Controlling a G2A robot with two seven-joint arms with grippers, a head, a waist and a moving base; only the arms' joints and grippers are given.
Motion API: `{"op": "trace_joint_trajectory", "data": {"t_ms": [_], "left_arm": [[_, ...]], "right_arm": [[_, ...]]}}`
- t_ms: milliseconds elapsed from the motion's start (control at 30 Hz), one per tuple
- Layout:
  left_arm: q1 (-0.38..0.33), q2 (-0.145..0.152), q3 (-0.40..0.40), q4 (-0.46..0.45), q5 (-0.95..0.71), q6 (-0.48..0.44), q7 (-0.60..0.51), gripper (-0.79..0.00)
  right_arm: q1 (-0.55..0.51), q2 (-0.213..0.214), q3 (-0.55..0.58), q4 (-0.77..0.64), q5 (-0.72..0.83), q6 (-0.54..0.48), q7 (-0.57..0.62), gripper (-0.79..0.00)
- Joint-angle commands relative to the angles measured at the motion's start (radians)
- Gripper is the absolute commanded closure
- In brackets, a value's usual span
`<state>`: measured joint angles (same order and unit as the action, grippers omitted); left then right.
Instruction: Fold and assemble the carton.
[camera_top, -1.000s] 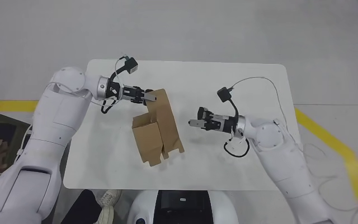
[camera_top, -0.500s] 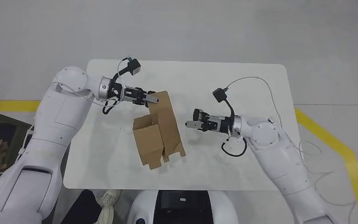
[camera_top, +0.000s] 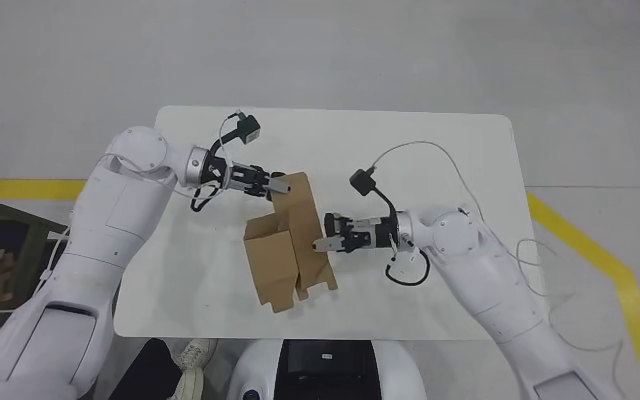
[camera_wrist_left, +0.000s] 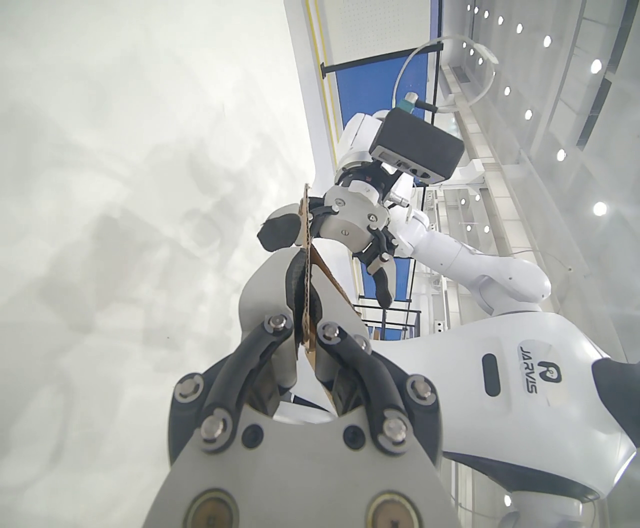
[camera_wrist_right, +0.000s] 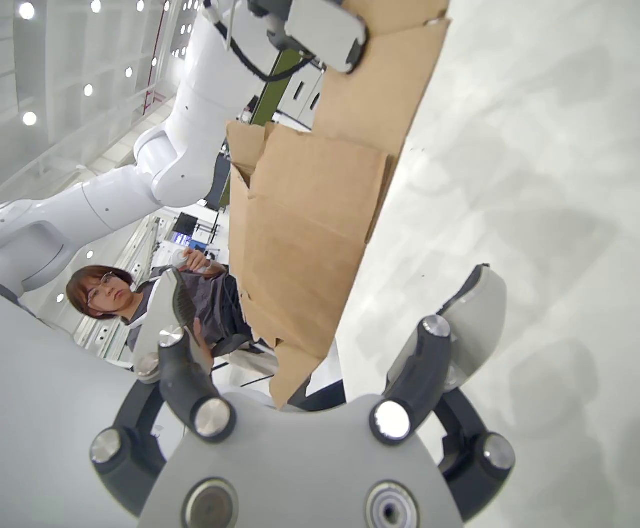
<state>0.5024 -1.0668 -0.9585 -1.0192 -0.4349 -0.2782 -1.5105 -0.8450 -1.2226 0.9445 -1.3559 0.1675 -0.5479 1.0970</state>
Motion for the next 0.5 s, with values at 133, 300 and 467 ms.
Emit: {"op": "trace_joint_trajectory", "data": {"t_ms": [133, 300, 467], "left_arm": [[-0.008, -0.010, 0.025, 0.008, -0.036, -0.006, -0.025, 0.000], [-0.008, -0.011, 0.045, -0.015, -0.045, -0.007, -0.025, 0.000], [-0.006, -0.006, 0.055, -0.034, -0.047, -0.010, -0.022, 0.000]], "right_arm": [[0.057, -0.022, -0.066, 0.063, 0.046, -0.029, 0.020, -0.785], [0.077, -0.031, -0.086, 0.101, 0.090, -0.059, 0.030, -0.763], [0.090, -0.037, -0.098, 0.127, 0.124, -0.079, 0.046, -0.329]]}}
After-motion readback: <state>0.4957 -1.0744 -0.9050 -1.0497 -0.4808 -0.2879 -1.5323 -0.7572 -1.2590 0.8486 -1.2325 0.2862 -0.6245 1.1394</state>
